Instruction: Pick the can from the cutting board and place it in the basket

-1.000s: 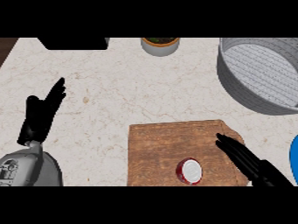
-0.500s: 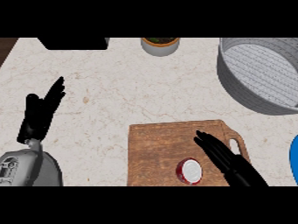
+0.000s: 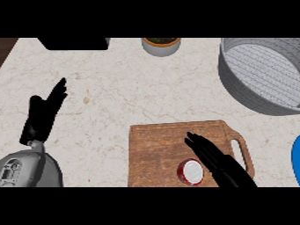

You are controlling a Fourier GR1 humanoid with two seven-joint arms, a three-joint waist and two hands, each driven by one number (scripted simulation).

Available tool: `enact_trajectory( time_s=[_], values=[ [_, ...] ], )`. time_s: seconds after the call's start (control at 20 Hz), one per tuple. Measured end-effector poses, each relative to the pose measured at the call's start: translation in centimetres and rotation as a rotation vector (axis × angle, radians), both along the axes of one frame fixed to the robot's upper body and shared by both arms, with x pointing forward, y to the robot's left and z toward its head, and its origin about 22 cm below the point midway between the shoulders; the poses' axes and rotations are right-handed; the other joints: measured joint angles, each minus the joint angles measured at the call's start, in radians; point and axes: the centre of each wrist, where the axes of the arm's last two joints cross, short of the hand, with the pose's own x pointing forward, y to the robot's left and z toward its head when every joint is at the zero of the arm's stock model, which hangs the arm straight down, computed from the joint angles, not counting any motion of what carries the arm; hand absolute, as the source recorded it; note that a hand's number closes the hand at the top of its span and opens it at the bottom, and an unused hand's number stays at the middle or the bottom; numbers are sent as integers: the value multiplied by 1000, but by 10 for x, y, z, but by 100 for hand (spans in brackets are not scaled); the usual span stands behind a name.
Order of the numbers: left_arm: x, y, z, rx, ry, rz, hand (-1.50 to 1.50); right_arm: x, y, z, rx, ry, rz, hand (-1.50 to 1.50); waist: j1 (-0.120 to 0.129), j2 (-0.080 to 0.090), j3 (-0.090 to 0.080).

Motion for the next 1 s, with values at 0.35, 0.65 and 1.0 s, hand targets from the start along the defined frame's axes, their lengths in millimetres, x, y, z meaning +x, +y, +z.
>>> enact_trajectory(
  time_s=[0.35, 0.65, 1.0],
  values=[
    [-1, -1, -2, -4, 3, -1, 0, 1, 1, -17, -13, 35, 9, -150, 1, 0, 0],
    [1, 3, 1, -5, 0, -6, 0, 5, 8, -30, -8, 36, -2, -150, 1, 0, 0],
    [4, -7, 4, -14, 3, -5, 0, 18, 14, -33, -69, -25, 30, 150, 1, 0, 0]
  ],
)
